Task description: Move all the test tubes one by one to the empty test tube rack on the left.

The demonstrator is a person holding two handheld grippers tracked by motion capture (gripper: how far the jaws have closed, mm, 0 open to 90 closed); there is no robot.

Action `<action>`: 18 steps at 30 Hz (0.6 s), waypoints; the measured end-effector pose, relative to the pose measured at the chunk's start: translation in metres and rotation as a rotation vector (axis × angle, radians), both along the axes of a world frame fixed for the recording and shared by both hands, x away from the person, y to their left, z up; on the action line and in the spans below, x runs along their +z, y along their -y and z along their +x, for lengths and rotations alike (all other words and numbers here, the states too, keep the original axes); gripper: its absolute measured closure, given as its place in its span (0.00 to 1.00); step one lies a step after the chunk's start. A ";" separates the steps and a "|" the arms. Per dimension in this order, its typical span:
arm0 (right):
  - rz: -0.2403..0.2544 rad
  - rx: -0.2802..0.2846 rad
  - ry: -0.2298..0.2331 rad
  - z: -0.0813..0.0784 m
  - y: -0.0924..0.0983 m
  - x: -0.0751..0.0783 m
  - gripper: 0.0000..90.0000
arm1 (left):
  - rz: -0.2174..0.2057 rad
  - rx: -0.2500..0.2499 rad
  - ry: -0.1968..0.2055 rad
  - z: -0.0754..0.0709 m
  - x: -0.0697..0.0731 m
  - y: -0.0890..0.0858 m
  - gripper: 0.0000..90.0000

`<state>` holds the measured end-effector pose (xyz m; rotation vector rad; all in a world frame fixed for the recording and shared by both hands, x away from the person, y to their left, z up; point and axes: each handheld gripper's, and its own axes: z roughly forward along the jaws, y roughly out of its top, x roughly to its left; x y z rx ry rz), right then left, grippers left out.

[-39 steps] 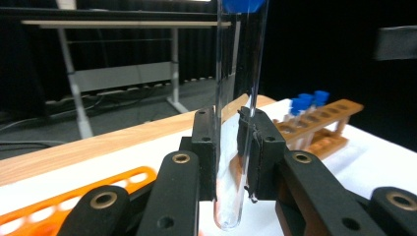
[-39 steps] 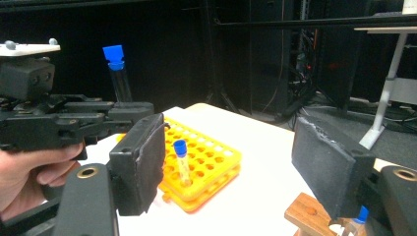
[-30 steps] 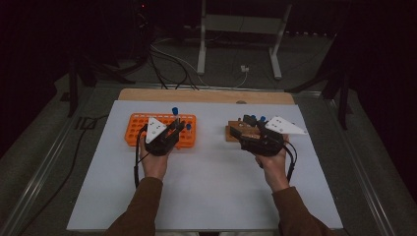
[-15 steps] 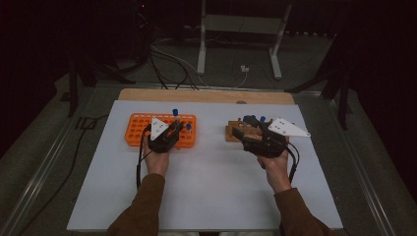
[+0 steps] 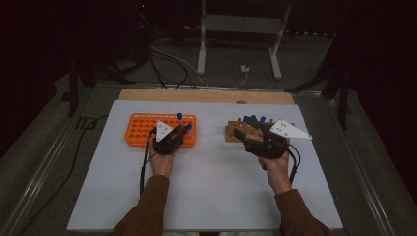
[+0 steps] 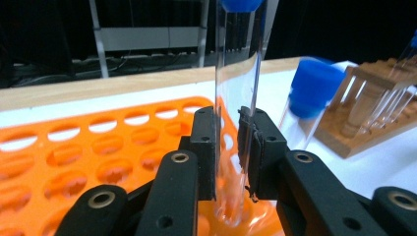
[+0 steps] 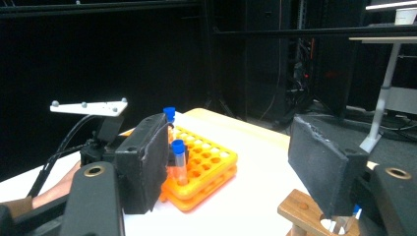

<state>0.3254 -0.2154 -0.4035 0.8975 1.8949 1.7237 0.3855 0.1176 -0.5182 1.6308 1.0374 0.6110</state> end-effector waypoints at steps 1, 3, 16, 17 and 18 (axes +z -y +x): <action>0.001 0.000 0.001 0.000 0.000 0.000 0.35 | 0.001 0.000 -0.005 0.000 -0.001 -0.001 0.83; 0.002 0.000 0.002 0.000 0.000 0.000 0.35 | 0.007 -0.002 -0.010 -0.001 -0.004 -0.002 0.81; 0.001 0.006 0.001 0.000 -0.004 -0.002 0.35 | 0.016 0.011 0.036 -0.005 0.009 -0.009 0.77; 0.001 0.006 -0.002 0.000 -0.004 -0.002 0.35 | 0.011 0.012 0.038 -0.006 0.010 -0.010 0.77; -0.001 0.007 -0.002 0.000 -0.004 -0.003 0.36 | 0.010 0.012 0.042 -0.006 0.012 -0.010 0.78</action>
